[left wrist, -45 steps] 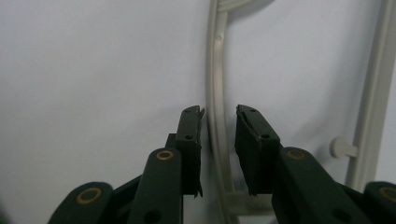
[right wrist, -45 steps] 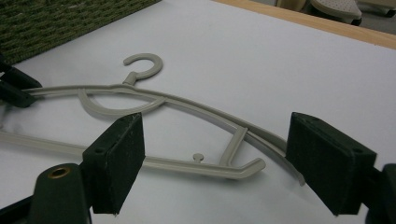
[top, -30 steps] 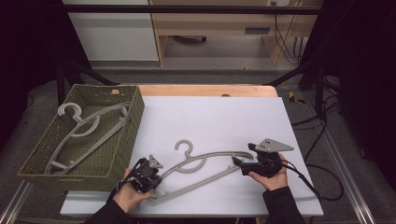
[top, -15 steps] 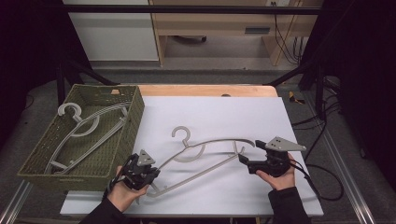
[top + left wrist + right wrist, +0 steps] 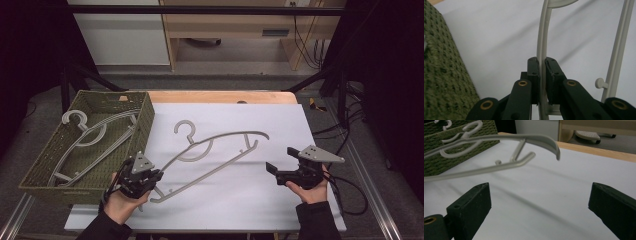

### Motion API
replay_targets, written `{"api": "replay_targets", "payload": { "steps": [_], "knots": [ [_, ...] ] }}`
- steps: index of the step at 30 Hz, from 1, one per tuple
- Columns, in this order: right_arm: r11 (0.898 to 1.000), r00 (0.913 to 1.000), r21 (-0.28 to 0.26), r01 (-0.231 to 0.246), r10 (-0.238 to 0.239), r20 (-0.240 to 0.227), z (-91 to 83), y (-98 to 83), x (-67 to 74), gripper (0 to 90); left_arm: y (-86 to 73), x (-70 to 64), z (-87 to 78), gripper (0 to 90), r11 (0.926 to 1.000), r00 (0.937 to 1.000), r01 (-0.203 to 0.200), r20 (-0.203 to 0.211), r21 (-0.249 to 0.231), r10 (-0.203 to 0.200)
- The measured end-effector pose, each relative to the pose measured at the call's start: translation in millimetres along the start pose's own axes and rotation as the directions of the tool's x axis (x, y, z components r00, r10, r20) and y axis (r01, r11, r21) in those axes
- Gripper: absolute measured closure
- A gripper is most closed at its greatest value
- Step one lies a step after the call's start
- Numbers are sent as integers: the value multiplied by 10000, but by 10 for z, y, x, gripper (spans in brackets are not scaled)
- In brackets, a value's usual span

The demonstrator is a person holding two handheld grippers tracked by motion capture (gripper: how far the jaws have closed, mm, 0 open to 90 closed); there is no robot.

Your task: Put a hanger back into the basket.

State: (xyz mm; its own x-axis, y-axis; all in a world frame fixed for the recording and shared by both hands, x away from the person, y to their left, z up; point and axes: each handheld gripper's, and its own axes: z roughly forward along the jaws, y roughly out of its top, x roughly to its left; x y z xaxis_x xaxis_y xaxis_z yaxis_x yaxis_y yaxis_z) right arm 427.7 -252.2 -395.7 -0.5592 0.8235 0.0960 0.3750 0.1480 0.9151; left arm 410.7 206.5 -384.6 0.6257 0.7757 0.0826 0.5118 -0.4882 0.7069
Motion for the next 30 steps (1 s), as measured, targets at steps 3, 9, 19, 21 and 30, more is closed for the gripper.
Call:
{"api": "replay_targets", "payload": {
  "steps": [3,9,19,21,30],
  "knots": [
    [10000,10000,19,-51,51,8,-16,-4,-17,46,38,50,-105,825,9997,9998,-20,-200,-228,16],
    [9999,9999,-10,-124,124,106,-25,-7,-28,48,98,168,-370,825,9956,9985,154,-503,-927,-201],
    [10000,9998,23,-74,74,179,-9,-12,-27,41,99,384,-605,825,9885,9951,464,-795,-1439,-582],
    [10000,9998,16,-77,77,192,-11,-12,-31,41,96,423,-625,825,9878,9940,540,-866,-1458,-672],
    [10000,9998,54,-55,53,203,-3,-13,-34,42,156,696,-793,825,9858,9850,512,-1547,-1598,-762]
  ]
}}
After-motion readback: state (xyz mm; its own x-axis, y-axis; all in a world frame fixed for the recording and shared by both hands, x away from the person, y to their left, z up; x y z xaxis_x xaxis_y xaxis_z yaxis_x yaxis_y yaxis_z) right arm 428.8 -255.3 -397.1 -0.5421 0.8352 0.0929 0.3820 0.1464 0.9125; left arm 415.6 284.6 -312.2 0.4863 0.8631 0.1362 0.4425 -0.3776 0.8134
